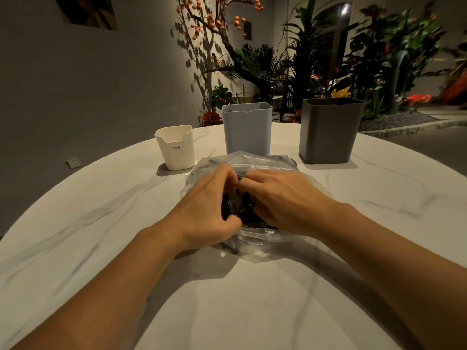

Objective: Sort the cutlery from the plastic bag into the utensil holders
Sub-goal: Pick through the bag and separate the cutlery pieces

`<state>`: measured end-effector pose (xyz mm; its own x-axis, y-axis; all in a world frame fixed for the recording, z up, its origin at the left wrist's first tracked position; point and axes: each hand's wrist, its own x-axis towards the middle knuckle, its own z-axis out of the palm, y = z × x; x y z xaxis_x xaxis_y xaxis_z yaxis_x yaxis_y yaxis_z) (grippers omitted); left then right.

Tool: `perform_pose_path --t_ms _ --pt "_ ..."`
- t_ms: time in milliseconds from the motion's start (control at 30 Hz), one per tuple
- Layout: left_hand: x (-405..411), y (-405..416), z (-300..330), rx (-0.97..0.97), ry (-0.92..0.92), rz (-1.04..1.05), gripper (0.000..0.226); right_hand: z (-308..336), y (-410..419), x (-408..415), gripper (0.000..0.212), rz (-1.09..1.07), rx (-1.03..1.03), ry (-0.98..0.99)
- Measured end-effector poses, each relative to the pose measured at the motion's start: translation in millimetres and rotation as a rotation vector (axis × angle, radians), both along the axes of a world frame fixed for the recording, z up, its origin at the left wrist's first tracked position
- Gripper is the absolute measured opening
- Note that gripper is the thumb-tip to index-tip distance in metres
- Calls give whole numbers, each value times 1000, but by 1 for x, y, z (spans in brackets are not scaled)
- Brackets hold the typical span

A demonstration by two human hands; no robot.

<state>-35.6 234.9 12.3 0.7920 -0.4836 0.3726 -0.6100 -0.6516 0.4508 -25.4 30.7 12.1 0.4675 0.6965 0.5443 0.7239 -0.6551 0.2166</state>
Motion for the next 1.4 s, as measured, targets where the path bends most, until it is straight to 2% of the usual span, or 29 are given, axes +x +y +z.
perform_pose_path --t_ms 133,267,367,433,533,667,767,900,1000,1100,1233,1333,1400 --pt "2 -2 0 -92 -84 9 48 7 3 -4 42 48 97 -21" --pt "7 -6 -4 -87 -183 3 54 9 9 -8 40 60 151 -6" --pt "5 -9 -6 -146 -152 20 44 10 14 -11 39 94 168 -81" --pt "4 -11 -5 -147 -199 32 39 15 18 -16 45 119 159 -160" --pt "4 -12 -3 -129 -164 74 28 20 24 -22 45 160 209 -180" --pt "3 -14 -4 -231 -236 -15 13 17 26 -21 28 165 392 -59" --pt "4 -16 -5 -324 -66 9 18 16 24 -18 25 122 522 40" --pt "2 -20 -1 -465 -15 36 27 11 21 -15 29 57 567 125" --pt "5 -19 4 -550 -9 12 29 9 18 -14 21 12 631 205" --pt "3 -19 9 -596 -25 60 20 11 18 -14 14 -25 712 283" --pt "-2 -24 15 -864 114 58 21 16 21 -16 15 -16 796 365" --pt "0 -24 18 -942 184 63 23 16 20 -17 14 -21 813 415" --pt "1 -23 21 -1013 248 49 27 14 19 -16 20 17 802 543"
